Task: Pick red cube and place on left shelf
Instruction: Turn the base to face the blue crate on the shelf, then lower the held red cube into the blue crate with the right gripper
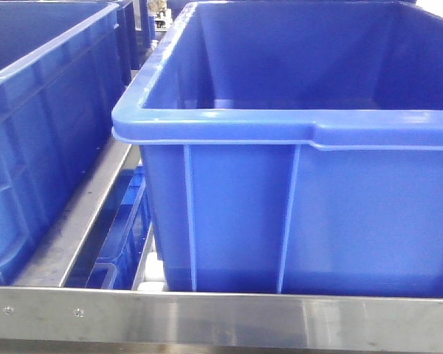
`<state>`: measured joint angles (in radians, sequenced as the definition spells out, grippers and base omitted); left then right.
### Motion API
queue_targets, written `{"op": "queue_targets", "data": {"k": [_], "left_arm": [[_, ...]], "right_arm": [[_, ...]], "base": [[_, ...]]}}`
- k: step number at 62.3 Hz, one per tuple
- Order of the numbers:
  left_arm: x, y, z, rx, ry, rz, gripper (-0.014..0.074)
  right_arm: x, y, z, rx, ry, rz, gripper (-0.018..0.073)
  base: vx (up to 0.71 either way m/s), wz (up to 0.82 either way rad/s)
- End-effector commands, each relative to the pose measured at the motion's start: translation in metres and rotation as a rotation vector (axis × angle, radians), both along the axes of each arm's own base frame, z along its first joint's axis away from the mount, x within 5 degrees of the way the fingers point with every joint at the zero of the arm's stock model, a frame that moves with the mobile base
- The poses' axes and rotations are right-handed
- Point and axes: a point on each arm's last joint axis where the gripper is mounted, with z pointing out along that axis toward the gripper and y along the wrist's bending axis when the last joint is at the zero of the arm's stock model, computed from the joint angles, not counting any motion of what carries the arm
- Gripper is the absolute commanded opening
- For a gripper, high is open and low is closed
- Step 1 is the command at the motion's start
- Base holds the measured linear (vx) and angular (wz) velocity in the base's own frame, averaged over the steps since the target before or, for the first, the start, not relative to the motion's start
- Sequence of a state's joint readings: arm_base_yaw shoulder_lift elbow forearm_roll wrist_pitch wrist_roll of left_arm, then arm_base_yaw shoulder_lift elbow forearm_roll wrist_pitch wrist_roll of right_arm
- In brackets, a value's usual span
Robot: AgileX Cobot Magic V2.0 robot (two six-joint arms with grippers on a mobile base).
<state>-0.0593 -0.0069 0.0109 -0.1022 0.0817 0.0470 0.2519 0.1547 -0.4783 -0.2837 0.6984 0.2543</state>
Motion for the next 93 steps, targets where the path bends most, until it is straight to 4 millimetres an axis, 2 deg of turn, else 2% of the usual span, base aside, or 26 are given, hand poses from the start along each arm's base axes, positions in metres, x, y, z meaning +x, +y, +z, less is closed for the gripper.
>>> {"op": "queue_targets", "data": {"k": [1,12,20,27,34,42,51,67,74,79,86,93], "left_arm": [[0.000,0.001,0.001,-0.015,-0.079,0.008,0.0102],[0.000,0.001,0.001,-0.015,-0.079,0.008,0.0102],[0.000,0.001,0.001,-0.015,-0.079,0.008,0.0102],[0.000,0.001,0.001,-0.015,-0.079,0.008,0.0102],[0.000,0.001,0.001,-0.015,-0.079,0.008,0.0102],[0.000,0.001,0.001,-0.015,-0.079,0.008,0.0102],[0.000,0.001,0.001,-0.015,-0.079,0.008,0.0102],[0.000,0.001,0.001,-0.015,-0.079,0.008,0.0102],[0.000,0.001,0.001,-0.015,-0.079,0.008,0.0102],[0.000,0.001,0.001,-0.015,-0.079,0.008,0.0102],[0.000,0.001,0.001,-0.015,-0.079,0.008,0.0102],[0.000,0.001,0.001,-0.015,-0.079,0.008,0.0102]], "right_arm": [[0.001,0.001,0.017,-0.004,-0.112,0.018,0.0052],[0.001,0.002,0.022,-0.006,-0.145,0.023,0.0052],[0.003,0.002,0.048,0.000,-0.172,0.021,0.0052],[0.015,0.007,0.080,0.016,-0.170,0.063,0.0052],[0.039,0.021,0.105,0.024,-0.105,0.138,0.0052],[0.079,0.047,0.114,-0.042,0.044,0.224,0.0052],[0.133,0.089,0.104,-0.130,0.234,0.289,0.0052],[0.224,0.139,0.073,-0.222,0.482,0.255,0.0052],[0.262,0.151,0.054,-0.262,0.619,0.205,0.0052],[0.285,0.154,0.047,-0.275,0.685,0.164,0.0052],[0.312,0.155,0.040,-0.274,0.718,0.126,0.0052],[0.331,0.154,0.035,-0.264,0.717,0.108,0.0052]], "base": [[0.00,0.00],[0.00,0.00],[0.00,0.00],[0.00,0.00],[0.00,0.00],[0.00,0.00],[0.00,0.00],[0.00,0.00],[0.00,0.00],[0.00,0.00],[0.00,0.00],[0.00,0.00]]}}
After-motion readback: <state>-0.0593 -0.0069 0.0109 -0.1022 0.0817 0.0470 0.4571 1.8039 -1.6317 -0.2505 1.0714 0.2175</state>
